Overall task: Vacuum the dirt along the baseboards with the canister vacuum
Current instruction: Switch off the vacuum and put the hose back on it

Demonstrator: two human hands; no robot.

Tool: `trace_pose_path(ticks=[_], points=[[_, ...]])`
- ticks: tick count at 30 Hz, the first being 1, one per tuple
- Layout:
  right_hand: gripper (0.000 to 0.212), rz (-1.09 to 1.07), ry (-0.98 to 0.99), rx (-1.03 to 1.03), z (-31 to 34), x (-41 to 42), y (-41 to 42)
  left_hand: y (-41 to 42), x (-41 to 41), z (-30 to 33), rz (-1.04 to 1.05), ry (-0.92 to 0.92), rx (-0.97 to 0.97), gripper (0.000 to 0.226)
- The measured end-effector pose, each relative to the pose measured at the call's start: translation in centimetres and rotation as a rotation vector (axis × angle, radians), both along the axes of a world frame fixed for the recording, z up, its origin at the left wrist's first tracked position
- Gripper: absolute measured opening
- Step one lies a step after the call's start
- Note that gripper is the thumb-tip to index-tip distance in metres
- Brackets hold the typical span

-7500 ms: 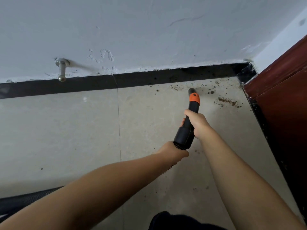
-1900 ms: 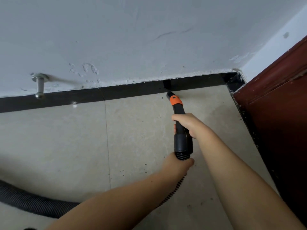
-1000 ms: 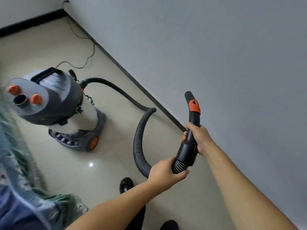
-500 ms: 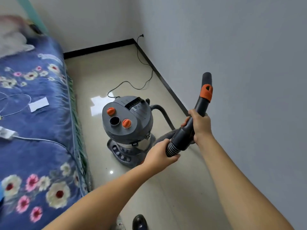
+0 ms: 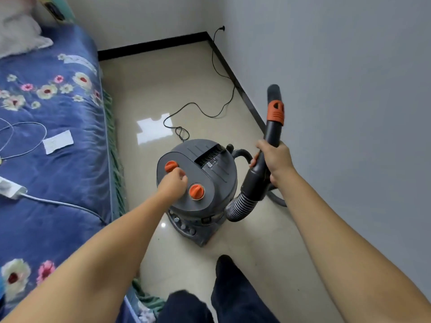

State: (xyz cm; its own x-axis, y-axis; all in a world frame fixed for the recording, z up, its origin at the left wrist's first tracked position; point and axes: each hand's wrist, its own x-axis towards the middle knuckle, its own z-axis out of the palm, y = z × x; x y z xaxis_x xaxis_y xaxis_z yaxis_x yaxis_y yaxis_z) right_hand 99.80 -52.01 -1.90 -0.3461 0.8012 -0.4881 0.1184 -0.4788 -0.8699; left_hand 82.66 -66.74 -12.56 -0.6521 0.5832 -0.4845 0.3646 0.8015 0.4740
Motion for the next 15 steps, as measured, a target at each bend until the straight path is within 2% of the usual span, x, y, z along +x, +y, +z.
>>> trace_pose_path(ticks=[9, 15], points=[[0.009, 0.098, -0.082, -0.079, -3.8, -6.6, 2.7, 4.6, -7.0, -6.1, -0.192, 0.15, -0.199, 0.031], [0.012, 0.025, -0.092, -0.138, -6.5, -6.7, 2.8, 5.2, -8.3, -8.5, -0.301, 0.317, -0.276, 0.026]])
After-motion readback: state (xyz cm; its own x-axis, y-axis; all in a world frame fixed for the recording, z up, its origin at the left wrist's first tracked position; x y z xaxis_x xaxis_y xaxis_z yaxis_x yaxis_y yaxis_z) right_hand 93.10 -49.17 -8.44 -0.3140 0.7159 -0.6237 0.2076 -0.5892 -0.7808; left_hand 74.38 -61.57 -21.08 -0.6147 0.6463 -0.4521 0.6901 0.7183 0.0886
